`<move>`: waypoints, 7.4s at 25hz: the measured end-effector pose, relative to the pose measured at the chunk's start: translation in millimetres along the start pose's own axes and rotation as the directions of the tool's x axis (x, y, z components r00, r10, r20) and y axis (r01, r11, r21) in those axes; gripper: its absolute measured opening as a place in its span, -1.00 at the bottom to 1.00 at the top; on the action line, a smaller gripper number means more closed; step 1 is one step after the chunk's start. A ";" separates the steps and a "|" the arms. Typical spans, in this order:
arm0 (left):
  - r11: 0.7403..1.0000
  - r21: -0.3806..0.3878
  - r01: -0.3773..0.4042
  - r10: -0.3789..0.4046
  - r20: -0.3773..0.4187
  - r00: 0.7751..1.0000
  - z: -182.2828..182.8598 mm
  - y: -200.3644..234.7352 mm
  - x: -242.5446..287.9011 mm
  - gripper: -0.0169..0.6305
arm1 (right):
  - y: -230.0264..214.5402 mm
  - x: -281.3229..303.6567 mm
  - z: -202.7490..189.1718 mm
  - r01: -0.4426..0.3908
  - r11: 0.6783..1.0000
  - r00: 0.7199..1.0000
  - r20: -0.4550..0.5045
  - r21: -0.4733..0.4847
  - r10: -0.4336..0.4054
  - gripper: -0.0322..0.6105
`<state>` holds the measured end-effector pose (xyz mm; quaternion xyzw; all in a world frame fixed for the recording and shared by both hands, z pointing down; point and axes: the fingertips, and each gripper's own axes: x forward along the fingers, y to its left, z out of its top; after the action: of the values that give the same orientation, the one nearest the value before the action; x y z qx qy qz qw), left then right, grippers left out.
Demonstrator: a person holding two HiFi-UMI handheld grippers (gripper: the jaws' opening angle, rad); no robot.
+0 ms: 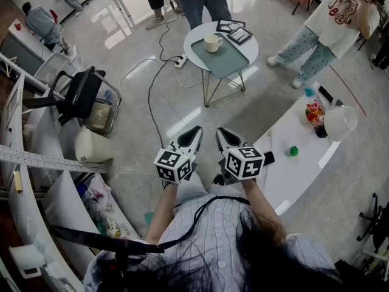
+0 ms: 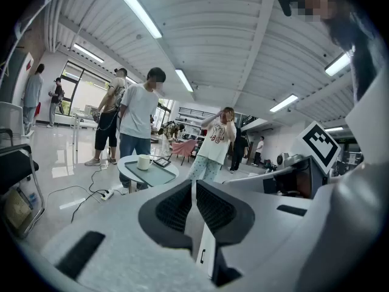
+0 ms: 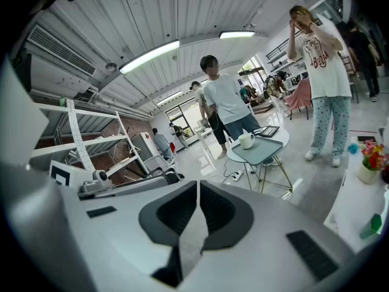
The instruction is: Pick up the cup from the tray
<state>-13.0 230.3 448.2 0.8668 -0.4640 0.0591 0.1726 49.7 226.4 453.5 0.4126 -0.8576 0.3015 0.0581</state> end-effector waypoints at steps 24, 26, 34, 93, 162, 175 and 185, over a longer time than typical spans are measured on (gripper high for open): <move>0.999 -0.027 0.044 -0.045 -0.036 0.998 15.0 53.7 80.1 -0.90 | -57.4 62.0 45.2 0.034 0.995 0.999 0.031 0.090 -0.037 -0.77; 0.998 -0.027 0.049 -0.050 -0.039 0.998 21.2 69.1 91.2 -0.90 | -62.0 77.1 53.7 0.041 0.995 0.999 0.031 0.096 -0.044 -0.77; 0.996 -0.003 0.094 -0.094 -0.051 0.994 61.5 136.9 141.8 -0.90 | -80.8 149.1 92.2 0.079 0.989 0.996 0.031 0.124 -0.083 -0.77; 0.984 -0.061 0.166 -0.176 -0.271 0.946 40.8 323.0 459.7 0.08 | -290.3 379.2 187.1 0.144 0.977 0.968 -0.226 0.157 -0.106 -0.77; 0.962 0.241 0.125 -0.098 -0.119 0.988 146.9 332.4 393.1 0.48 | -248.6 369.1 182.6 0.170 0.972 0.979 -0.142 0.164 -0.147 -0.77; 0.939 0.272 0.209 -0.187 -0.104 0.977 142.4 305.5 293.2 0.48 | -164.2 344.8 158.9 0.192 0.971 0.981 -0.043 0.143 -0.188 -0.77; 0.921 0.280 0.271 -0.244 -0.128 0.961 121.4 273.4 251.0 0.48 | -139.9 303.6 140.8 0.249 0.960 0.969 -0.024 0.131 -0.248 -0.77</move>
<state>-104.4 -148.9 467.6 0.9328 -0.3235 0.1436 0.0683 -23.6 -124.2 510.7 0.5187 -0.7770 0.3496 0.0710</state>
